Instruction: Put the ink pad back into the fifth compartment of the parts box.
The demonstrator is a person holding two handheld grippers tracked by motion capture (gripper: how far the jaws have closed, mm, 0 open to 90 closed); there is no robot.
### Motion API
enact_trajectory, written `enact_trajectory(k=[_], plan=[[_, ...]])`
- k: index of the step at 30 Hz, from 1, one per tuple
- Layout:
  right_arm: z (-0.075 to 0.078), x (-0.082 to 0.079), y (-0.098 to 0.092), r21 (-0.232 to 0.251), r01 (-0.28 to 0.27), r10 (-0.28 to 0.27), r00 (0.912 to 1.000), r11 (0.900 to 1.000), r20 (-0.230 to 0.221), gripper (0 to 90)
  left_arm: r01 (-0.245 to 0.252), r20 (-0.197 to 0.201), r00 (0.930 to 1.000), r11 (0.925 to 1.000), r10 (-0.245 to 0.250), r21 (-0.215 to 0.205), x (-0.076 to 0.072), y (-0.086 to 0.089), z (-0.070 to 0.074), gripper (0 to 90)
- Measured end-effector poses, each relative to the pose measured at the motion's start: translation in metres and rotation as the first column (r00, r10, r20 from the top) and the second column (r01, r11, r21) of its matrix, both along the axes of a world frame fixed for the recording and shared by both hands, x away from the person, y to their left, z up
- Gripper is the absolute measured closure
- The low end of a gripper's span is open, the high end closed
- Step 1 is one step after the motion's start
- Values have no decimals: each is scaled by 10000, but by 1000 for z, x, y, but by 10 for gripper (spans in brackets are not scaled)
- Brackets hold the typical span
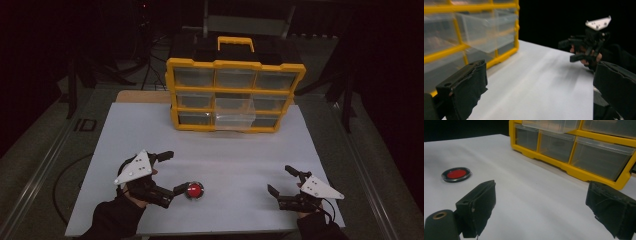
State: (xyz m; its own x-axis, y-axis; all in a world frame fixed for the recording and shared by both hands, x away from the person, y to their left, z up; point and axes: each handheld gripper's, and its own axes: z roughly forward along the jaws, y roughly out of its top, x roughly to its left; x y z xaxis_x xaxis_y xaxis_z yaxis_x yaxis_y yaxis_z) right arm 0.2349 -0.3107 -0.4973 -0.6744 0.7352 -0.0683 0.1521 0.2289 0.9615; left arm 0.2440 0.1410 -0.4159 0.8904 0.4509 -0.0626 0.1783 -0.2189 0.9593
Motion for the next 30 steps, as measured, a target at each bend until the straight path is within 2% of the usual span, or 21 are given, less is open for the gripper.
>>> enact_trajectory(k=[7,12,13,16,18,19,20,24,25,27,29,30], plan=[[0,0,0,26,-53,53,10000,10000,-40,95,235,-251,9994,9995,-229,211,5,-12,-18,0],[0,0,0,39,-83,83,10000,10000,-48,95,406,-611,9975,9964,-361,743,11,-19,-33,0],[0,0,1,43,-95,95,9999,9999,-70,95,494,-721,9965,9931,-419,1063,12,-21,-39,0],[0,0,1,52,-98,98,9999,9999,-83,95,590,-810,9955,9903,-490,1260,14,-23,-45,0],[0,0,1,54,-107,107,9999,9999,-83,95,628,-880,9949,9855,-493,1579,15,-26,-51,0],[-1,0,1,39,-110,110,9999,9999,-75,95,747,-981,9935,9806,-575,1814,16,-28,-56,0],[-1,0,1,43,-113,113,9999,9999,-79,95,747,-981,9935,9806,-575,1814,16,-28,-56,0],[-1,0,1,40,-132,133,9999,9999,-104,95,759,-1056,9930,9711,-531,2262,20,-31,-65,0],[-1,0,1,21,-149,149,9998,9999,-98,95,816,-1129,9921,9659,-551,2458,22,-32,-69,0],[-1,0,1,26,-148,149,9998,9999,-102,95,853,-1174,9915,9634,-569,2540,23,-32,-71,0],[-1,0,1,37,-155,156,9998,9999,-118,95,910,-1318,9897,9566,-560,2767,26,-34,-76,0],[-1,0,1,37,-155,156,9998,9999,-118,95,910,-1318,9897,9566,-560,2767,26,-34,-76,0]])
